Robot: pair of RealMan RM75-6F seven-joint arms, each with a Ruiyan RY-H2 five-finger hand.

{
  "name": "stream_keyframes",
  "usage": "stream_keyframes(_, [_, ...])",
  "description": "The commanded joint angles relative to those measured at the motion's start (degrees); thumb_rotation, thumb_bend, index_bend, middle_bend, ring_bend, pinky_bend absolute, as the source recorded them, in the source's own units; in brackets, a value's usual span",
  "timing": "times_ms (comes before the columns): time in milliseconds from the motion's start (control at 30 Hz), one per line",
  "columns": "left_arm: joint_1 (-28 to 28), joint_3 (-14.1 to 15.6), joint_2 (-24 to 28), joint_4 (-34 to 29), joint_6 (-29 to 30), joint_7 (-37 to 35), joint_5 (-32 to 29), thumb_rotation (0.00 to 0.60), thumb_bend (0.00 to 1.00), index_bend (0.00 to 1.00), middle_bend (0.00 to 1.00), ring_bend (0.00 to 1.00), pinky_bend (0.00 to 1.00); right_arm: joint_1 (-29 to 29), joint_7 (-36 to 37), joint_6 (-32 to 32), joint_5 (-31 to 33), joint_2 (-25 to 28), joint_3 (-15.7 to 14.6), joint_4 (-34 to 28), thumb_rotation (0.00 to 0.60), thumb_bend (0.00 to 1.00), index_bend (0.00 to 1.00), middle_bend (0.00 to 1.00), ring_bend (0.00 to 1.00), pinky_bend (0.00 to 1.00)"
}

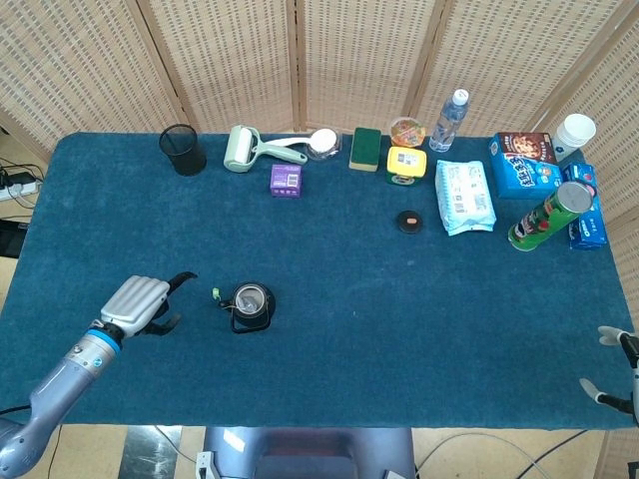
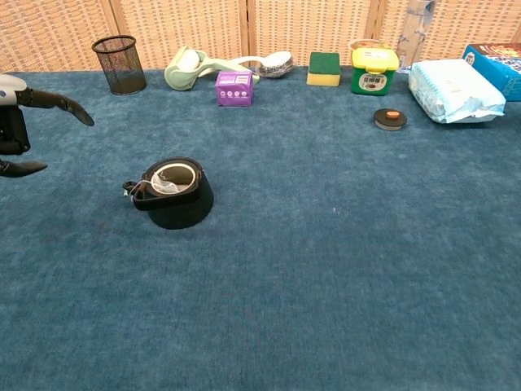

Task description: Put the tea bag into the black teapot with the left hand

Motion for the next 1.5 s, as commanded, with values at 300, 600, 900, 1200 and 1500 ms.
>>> stream_keyframes(300, [-3.0, -0.3, 9.6, -6.3, -4.5, 2.7, 1.7, 0.6, 0.61, 0.13, 0.99, 0.91, 0.83, 0.1, 0.1, 0.2, -0.5, 0.0, -0.1, -0.1, 0.6, 0.1, 0.26, 0.36, 0.27, 0.35])
stream_keyframes(600, [-11.0, 0.1, 14.6, -9.1, -16.6, 6.8, -4.2, 0.6, 0.72, 0.13, 0.99, 0.91, 0.83, 0.0, 0.6, 0.7, -0.7, -0.2, -0.1, -0.1, 0.6, 0.1, 0.26, 0.36, 0.27, 0.35])
stream_keyframes(900, [-21.2, 2.4, 10.9, -7.0, -23.0, 12.3, -15.8, 0.6, 0.85, 0.11, 0.99, 0.92, 0.83, -0.7, 2.3, 0.7, 0.2, -0.7, -0.1, 1.4, 0.6, 0.1, 0.26, 0.36, 0.27, 0.36])
stream_keyframes(1200, [-31.3, 8.1, 4.5, -3.3, -24.2, 15.8, -27.2, 0.6, 0.86, 0.11, 1.0, 0.92, 0.83, -0.9, 4.0, 0.1, 1.1, -1.1, 0.0, 3.2, 0.6, 0.1, 0.26, 0.36, 0.27, 0.36])
stream_keyframes(1500, [-37.8, 12.1, -0.4, -0.6, -23.4, 16.2, -33.6, 0.6, 0.86, 0.11, 1.0, 0.92, 0.83, -1.3, 5.3, -0.5, 2.0, -1.6, 0.1, 4.7, 0.6, 0.1, 0.26, 0.36, 0.27, 0.36])
